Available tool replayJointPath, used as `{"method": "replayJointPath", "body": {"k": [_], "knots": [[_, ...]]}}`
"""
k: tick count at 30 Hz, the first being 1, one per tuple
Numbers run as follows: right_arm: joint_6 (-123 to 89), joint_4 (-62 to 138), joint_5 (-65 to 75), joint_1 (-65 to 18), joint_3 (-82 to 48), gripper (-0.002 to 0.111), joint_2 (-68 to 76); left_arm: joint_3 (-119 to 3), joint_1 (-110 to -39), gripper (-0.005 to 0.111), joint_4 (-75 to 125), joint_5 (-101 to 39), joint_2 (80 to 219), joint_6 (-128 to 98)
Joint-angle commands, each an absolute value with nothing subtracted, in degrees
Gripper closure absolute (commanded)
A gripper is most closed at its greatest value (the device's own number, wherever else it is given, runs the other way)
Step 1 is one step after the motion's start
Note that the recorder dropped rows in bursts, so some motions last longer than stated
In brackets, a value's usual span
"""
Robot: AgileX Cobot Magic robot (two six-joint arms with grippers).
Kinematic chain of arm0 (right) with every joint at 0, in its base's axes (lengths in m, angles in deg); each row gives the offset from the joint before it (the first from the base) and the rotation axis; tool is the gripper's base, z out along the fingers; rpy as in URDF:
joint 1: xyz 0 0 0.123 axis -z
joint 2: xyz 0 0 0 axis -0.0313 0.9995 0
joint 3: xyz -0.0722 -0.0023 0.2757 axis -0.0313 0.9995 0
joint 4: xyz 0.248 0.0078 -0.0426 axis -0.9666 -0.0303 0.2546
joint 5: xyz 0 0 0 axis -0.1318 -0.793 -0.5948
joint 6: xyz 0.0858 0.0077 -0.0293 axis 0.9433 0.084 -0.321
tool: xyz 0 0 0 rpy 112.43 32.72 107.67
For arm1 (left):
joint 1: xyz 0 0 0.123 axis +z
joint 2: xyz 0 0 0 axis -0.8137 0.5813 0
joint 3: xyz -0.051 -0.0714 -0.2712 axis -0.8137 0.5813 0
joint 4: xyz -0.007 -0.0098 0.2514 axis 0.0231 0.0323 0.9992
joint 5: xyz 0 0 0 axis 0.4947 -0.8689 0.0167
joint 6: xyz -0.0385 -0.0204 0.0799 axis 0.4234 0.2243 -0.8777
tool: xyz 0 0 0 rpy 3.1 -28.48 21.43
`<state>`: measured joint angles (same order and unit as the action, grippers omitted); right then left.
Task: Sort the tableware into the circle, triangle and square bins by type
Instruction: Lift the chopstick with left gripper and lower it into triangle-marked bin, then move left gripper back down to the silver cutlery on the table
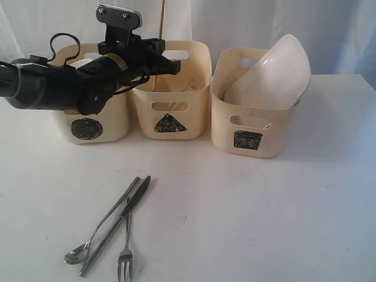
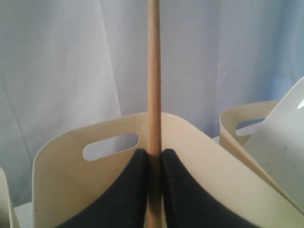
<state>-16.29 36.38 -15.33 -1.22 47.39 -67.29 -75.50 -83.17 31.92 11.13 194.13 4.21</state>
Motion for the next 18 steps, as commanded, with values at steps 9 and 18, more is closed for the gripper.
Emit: {"method": "replayJointPath", "body": {"k": [9,18], "knots": [[-16.3,36.3,-15.0,-1.0,47.8,0.108,-67.5,-76.0,-83.1,0.056,32.4,3.5,191.5,5.3],[-15.6,36.3,-15.0,-1.0,47.8,0.108,-67.5,-75.9,-83.1,0.104,32.8,-29.2,179.9,-5.2]]}}
